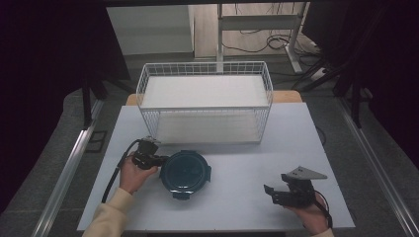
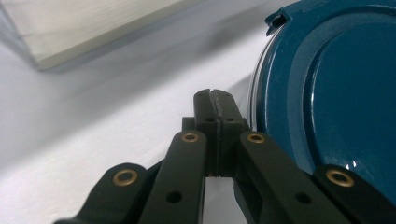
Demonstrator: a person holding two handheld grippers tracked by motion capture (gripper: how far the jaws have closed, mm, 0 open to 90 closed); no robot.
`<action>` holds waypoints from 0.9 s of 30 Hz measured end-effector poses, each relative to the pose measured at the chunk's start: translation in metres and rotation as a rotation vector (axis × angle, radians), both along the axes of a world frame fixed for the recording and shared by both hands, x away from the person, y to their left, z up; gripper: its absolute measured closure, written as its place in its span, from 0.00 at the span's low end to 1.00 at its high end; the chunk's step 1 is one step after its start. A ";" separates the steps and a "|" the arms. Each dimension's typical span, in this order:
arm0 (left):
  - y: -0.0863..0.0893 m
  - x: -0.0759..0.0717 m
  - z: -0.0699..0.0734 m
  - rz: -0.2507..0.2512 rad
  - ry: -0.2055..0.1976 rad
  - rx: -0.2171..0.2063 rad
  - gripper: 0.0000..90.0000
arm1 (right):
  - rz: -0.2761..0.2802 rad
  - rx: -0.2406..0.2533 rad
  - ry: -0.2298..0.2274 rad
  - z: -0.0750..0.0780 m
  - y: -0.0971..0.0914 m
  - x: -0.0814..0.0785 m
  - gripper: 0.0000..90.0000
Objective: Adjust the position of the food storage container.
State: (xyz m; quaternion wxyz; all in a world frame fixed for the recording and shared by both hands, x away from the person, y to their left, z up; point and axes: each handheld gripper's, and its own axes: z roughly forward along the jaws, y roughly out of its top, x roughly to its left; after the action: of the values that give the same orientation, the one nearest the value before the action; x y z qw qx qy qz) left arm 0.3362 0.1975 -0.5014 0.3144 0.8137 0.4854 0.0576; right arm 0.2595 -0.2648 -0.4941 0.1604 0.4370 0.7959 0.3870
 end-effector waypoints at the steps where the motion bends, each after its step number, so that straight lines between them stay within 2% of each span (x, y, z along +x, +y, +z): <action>1: -0.003 -0.001 0.000 -0.003 0.000 -0.001 1.00 | 0.000 0.000 0.000 0.000 0.000 0.000 0.24; 5: -0.010 -0.002 0.000 -0.024 -0.003 -0.003 1.00 | 0.000 0.001 -0.001 0.000 0.000 0.000 0.24; 7: -0.019 -0.004 0.000 -0.038 -0.003 -0.017 1.00 | 0.000 0.000 -0.004 0.001 0.000 -0.001 0.24; 9: -0.024 -0.005 0.000 -0.055 -0.002 -0.007 1.00 | -0.001 0.002 -0.004 0.001 -0.001 -0.001 0.24; 14: -0.035 -0.010 0.000 -0.062 -0.006 -0.020 1.00 | 0.001 0.001 -0.003 0.001 0.000 -0.001 0.24; 27: -0.052 -0.019 -0.001 -0.117 0.014 -0.034 1.00 | 0.003 -0.003 0.000 0.000 0.000 0.000 0.24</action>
State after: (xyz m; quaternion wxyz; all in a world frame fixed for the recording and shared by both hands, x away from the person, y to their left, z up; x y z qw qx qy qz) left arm 0.3168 0.1453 -0.5026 0.3275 0.8357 0.4402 0.0252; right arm 0.2591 -0.2645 -0.4943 0.1606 0.4358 0.7971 0.3859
